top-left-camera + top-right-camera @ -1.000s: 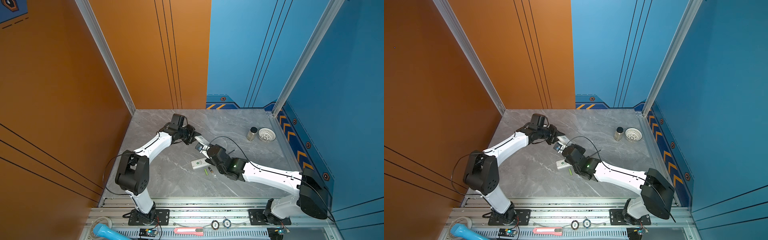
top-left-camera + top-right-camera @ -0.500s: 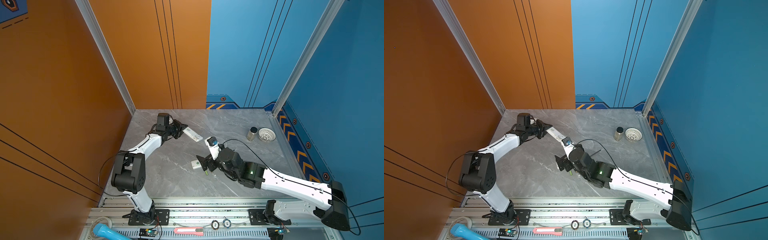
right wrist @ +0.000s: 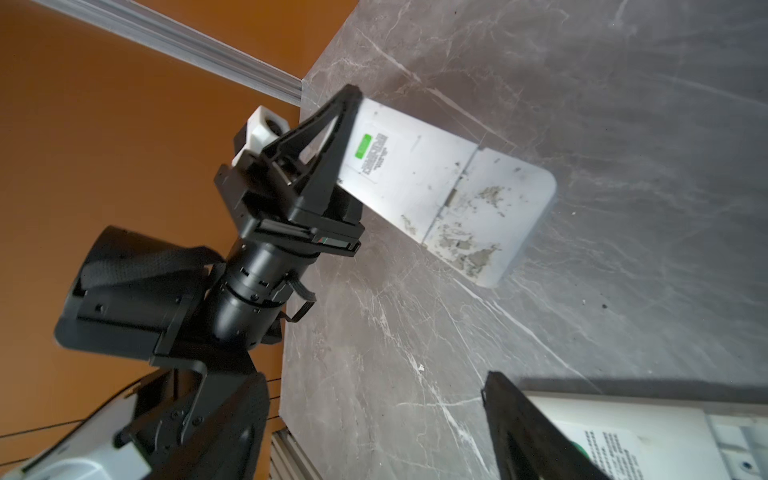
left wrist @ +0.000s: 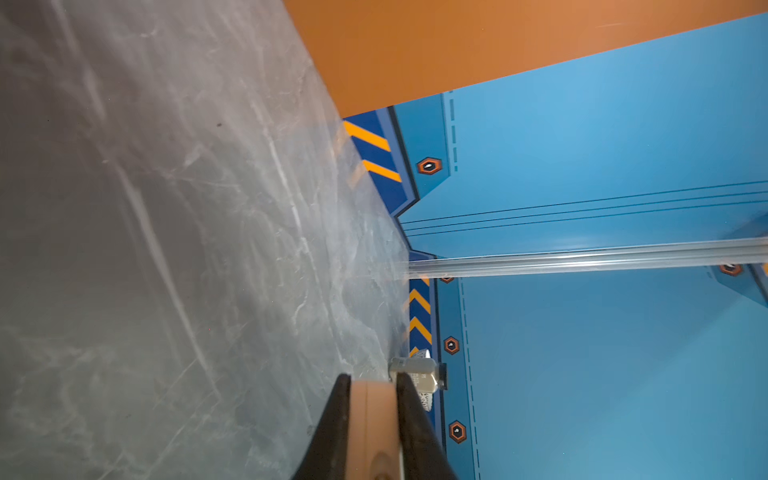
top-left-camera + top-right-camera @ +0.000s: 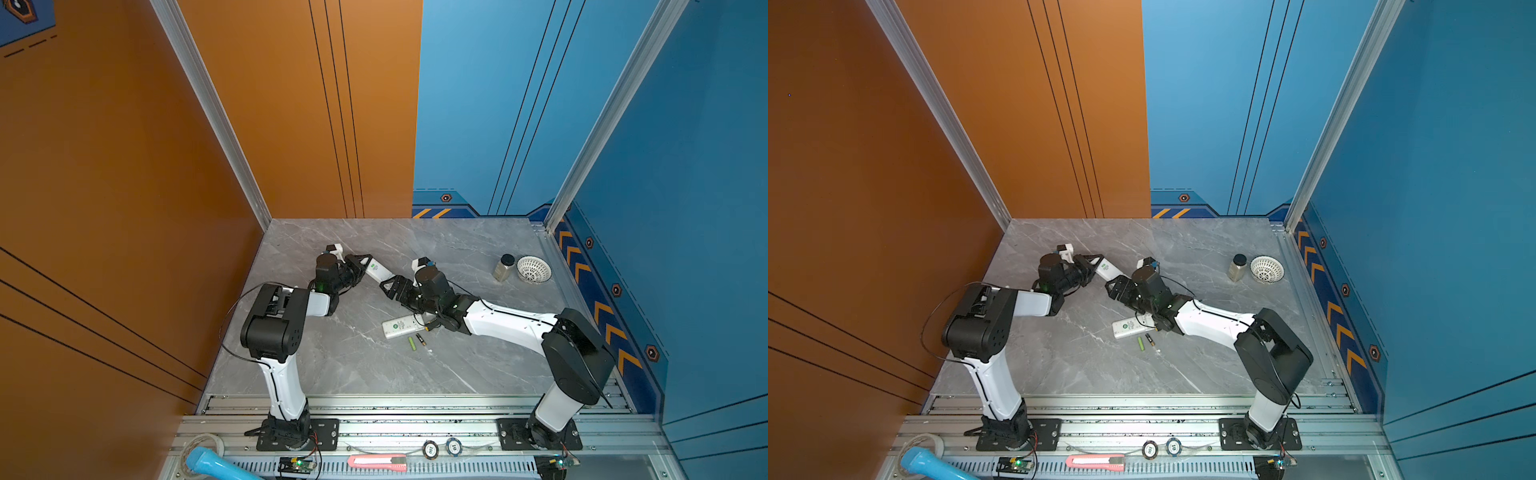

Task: Unload the batteries from the remote control

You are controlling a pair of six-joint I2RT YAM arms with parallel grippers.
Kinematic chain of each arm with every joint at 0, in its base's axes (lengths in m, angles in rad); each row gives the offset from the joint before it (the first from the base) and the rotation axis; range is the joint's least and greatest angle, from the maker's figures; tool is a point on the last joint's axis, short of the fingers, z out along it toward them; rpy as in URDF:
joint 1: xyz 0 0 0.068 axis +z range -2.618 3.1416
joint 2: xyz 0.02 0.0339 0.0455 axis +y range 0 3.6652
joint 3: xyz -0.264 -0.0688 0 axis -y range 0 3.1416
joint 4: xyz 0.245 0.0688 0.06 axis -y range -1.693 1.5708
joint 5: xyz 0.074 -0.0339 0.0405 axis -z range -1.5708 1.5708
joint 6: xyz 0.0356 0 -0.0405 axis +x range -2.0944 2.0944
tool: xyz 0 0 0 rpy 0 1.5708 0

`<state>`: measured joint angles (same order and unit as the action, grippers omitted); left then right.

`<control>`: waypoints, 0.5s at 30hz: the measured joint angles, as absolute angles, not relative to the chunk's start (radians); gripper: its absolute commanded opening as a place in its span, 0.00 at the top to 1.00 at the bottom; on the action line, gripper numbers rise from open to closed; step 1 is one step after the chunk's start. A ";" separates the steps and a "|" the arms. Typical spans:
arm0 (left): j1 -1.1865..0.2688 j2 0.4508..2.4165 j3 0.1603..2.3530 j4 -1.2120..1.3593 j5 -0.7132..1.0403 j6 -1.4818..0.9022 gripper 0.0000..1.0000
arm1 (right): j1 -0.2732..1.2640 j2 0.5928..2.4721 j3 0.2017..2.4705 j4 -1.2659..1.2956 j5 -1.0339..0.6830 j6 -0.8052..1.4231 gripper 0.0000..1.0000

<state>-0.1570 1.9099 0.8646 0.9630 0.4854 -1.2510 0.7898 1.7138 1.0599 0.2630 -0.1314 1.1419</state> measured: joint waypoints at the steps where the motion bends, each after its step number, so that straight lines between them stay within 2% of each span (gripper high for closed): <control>1: -0.157 1.910 0.863 0.990 0.485 -1.254 1.00 | 0.781 1.720 1.056 0.281 -0.134 1.157 0.20; 10: -0.157 1.912 0.810 1.118 0.478 -1.280 1.00 | 0.730 1.829 1.055 0.408 -0.157 1.240 0.26; 15: -0.157 1.912 0.802 1.139 0.477 -1.279 1.00 | 0.719 1.903 1.063 0.442 -0.158 1.263 0.34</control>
<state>-0.1570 1.9118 0.8024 1.1385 0.4774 -1.2789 0.7193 1.9026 1.0630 0.4416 -0.1577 1.2633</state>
